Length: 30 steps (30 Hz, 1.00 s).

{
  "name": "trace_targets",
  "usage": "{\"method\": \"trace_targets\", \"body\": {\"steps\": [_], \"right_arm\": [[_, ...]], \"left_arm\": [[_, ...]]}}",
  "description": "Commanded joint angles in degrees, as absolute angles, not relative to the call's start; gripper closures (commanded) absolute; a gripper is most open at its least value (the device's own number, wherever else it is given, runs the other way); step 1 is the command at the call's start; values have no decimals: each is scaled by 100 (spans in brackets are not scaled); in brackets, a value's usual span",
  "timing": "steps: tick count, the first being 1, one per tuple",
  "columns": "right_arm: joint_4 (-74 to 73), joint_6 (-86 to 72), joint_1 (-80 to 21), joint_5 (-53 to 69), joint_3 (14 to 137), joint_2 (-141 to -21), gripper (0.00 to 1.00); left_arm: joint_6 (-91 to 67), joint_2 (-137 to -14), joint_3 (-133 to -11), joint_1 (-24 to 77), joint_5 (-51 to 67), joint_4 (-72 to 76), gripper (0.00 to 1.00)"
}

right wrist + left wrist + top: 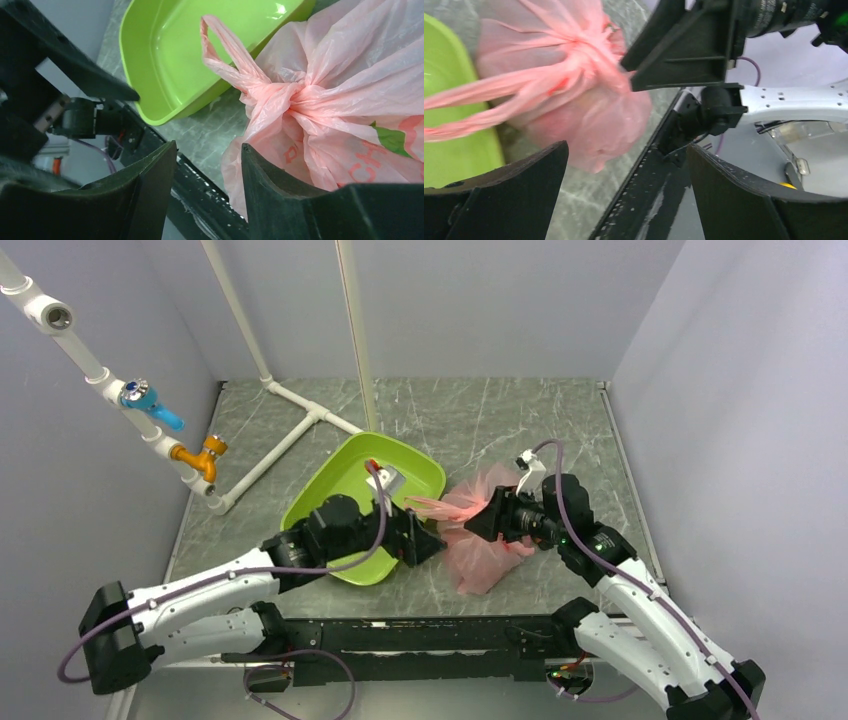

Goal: Take the fake fruits out of the plastic bag
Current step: Move the plastic bag to the center of the board, then untie the plastic bag at the center of the board.

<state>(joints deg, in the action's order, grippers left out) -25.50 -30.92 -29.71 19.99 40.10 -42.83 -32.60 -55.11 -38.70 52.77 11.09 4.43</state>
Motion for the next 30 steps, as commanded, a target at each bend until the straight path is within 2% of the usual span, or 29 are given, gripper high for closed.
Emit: {"method": "trace_targets", "body": {"steps": [1, 3, 6, 8, 10, 12, 15, 22, 30], "right_arm": [[-2130, -3526, -2996, 1823, 4046, -3976, 47], [-2585, -3487, -2997, 731, 4223, -3795, 44], [-2945, -3209, -2997, -167, 4414, -3672, 21], [-3570, -3292, -2993, -940, 4709, -3766, 14], [-4150, -3502, -2996, -1747, 5010, -3937, 10], [-4695, -3854, -2992, -2505, 5257, -4107, 1], [-5081, -4067, -2989, -3183, 5391, -4172, 0], [-5049, -4277, -2997, -3663, 5167, -3580, 2], [-4202, -3404, -2994, -2078, 4924, -3251, 6]], "left_arm": [[-3969, -5855, -3892, 6329, -505, 1343, 7], [-3927, -6274, -4252, 6734, -1061, 1115, 9], [-3631, -7142, -5272, 7203, -1836, 204, 13], [-3572, -7744, -6226, 7397, -2495, -593, 13], [-3513, -8235, -6864, 7443, -2743, -1102, 14], [-3532, -8604, -7344, 7444, -2898, -1476, 16], [-3537, -9017, -7815, 7446, -2981, -1710, 22], [-3778, -9356, -7975, 7417, -3092, -1724, 33], [-4136, -9624, -7935, 7003, -2485, -1649, 41]]}}
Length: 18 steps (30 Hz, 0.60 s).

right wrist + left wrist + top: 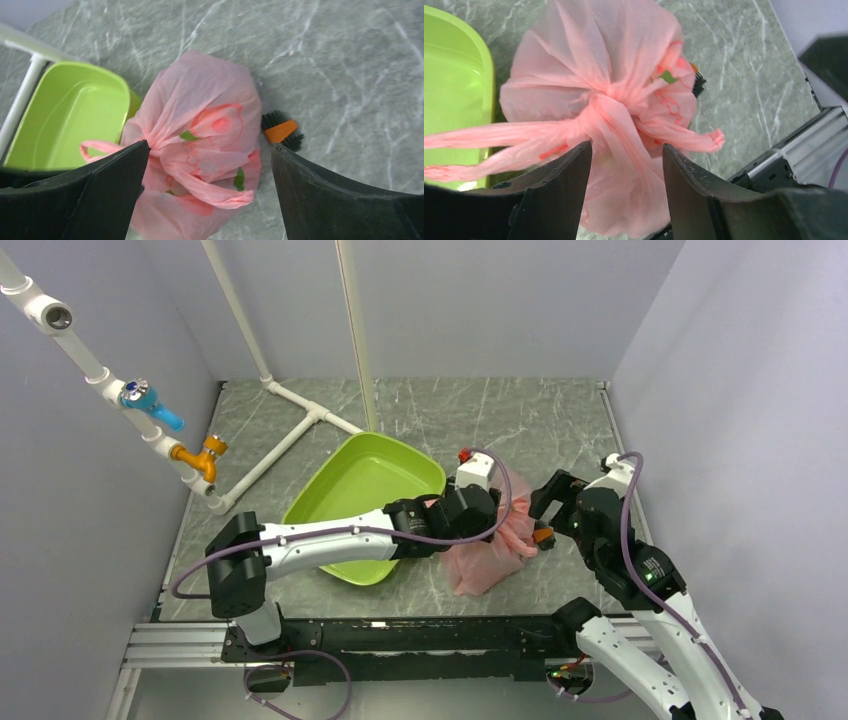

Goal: Take the fake fruits out of the plastic bag
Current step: Untie the plastic bag at the center of the board.

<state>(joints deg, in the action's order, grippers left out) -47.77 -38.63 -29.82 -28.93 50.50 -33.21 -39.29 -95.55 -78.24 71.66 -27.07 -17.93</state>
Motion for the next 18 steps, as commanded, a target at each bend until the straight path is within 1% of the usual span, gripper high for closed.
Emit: {"method": "trace_targets", "body": {"steps": [1, 3, 4, 6, 7, 8, 9, 11, 13, 15, 16, 18], "right_arm": [[-4085, -3273, -2981, -1767, 4871, -3211, 6], [-3931, -3056, -2994, -1445, 4816, -3222, 6], [-3970, -3101, -2991, -1449, 4831, -3278, 8], [-4017, -3156, -2996, -1460, 4855, -3402, 10], [-4035, -3171, -2995, -1453, 4866, -3442, 9], [-4049, -3162, -2997, -1427, 4870, -3489, 3], [-4056, -3178, -2990, -1410, 4869, -3540, 1], [-4130, -3205, -2997, -1435, 4899, -3675, 0], [-4133, -3240, -2992, -1398, 4875, -3830, 0], [-4084, -3337, -2996, -1230, 4848, -3957, 1], [-4040, -3424, -2997, -1142, 4829, -3992, 2], [-3834, -3636, -2997, -902, 4742, -3988, 5]], "left_arm": [[-4136, -9668, -7967, 6978, -2439, -1682, 43], [-4150, -9746, -7997, 6942, -2361, -1720, 46], [-4154, -9769, -7987, 6929, -2324, -1704, 48], [-4153, -9789, -7966, 6897, -2265, -1690, 55], [-4149, -9789, -7957, 6887, -2260, -1699, 57], [-4150, -9786, -7943, 6871, -2225, -1688, 58], [-4132, -9783, -7920, 6862, -2172, -1647, 59], [-4117, -9774, -7898, 6856, -2124, -1614, 62], [-4105, -9750, -7867, 6856, -2090, -1617, 69], [-4085, -9682, -7757, 6858, -2004, -1542, 86], [-4062, -9632, -7669, 6856, -1951, -1418, 91], [-4031, -9504, -7437, 6856, -1822, -1115, 95]]}}
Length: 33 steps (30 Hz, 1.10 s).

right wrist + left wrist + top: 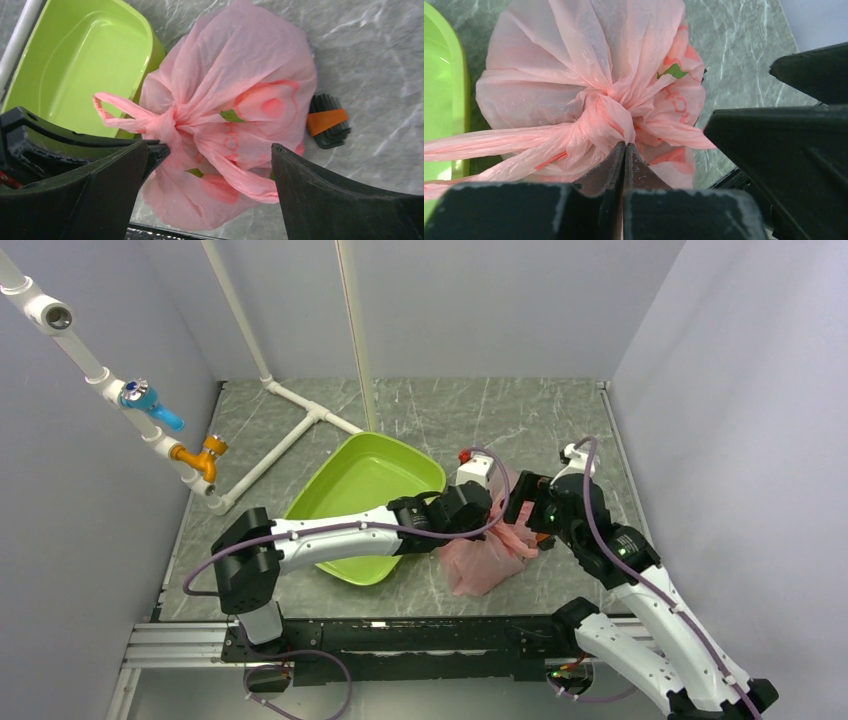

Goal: Take the fake fruits out of the plastic bag
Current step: Untie the plastic bag at the center of the board.

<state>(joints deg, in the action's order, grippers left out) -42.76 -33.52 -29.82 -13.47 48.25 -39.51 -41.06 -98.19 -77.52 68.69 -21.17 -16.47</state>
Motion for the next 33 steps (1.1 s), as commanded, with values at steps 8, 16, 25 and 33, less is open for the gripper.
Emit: {"method": "trace_targets", "body": {"steps": [8, 16, 25, 33], "right_arm": [[-3029, -4200, -2982, -591, 4344, -3922, 56], [-2704, -4318, -2988, 111, 4269, -4497, 48], [-2675, -5298, -2986, -304, 3649, -4422, 50], [-2466, -5951, -2979, -827, 3359, -4248, 51]], "left_arm": [[-4268, -8925, -6523, 6855, -1754, -454, 100], [-4337, -8842, -6377, 6871, -1617, -180, 100], [-4367, -8785, -6332, 6873, -1481, -44, 100], [-4433, -8856, -6352, 6888, -1317, -44, 100]]}}
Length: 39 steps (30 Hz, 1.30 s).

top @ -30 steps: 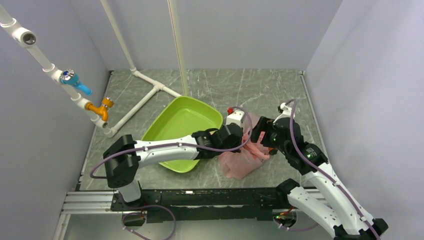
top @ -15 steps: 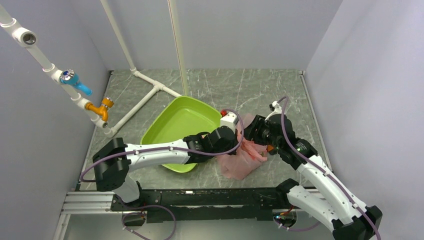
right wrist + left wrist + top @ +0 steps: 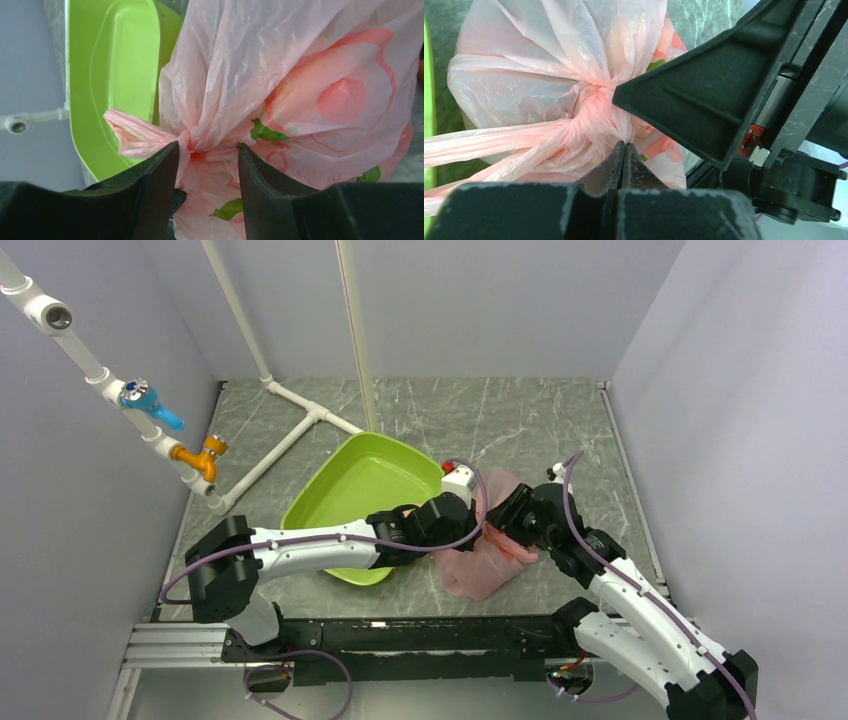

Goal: Take the fake fruits out of the plastic bag
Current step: Untie the plastic bag at the center of the board.

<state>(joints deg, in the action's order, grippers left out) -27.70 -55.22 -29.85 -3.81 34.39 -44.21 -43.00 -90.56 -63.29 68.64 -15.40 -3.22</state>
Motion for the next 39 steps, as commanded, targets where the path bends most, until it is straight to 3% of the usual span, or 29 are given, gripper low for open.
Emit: {"method": "trace_targets", "body": {"steps": [1, 6, 14, 18, 24, 32, 39], "right_arm": [[-2431, -5967, -2978, -837, 3355, -4249, 51], [-2633, -6219, -2979, -1006, 3486, -4490, 50], [-2652, -6234, -2973, -1137, 3600, -4713, 58], [-2813, -6228, -2978, -1418, 3709, -4579, 80], [-3107, -6219, -2972, -1867, 3952, -4485, 100], [-3470, -5505, -2631, -2529, 4629, -4546, 100], [-3261, -4479, -1486, -1340, 4657, -4518, 100]], "left_arm": [[-4438, -8859, -6348, 6897, -1300, 31, 100], [-4409, -8877, -6324, 6959, -1221, 193, 100], [-4315, -8887, -6415, 7009, -1242, 9, 100], [-4334, -8776, -6279, 7031, -1330, 9, 100], [-4364, -8546, -6047, 7071, -1464, -274, 100], [-4590, -8051, -5397, 7207, -1675, -474, 100], [-4625, -7913, -5354, 7276, -1515, -618, 100]]}}
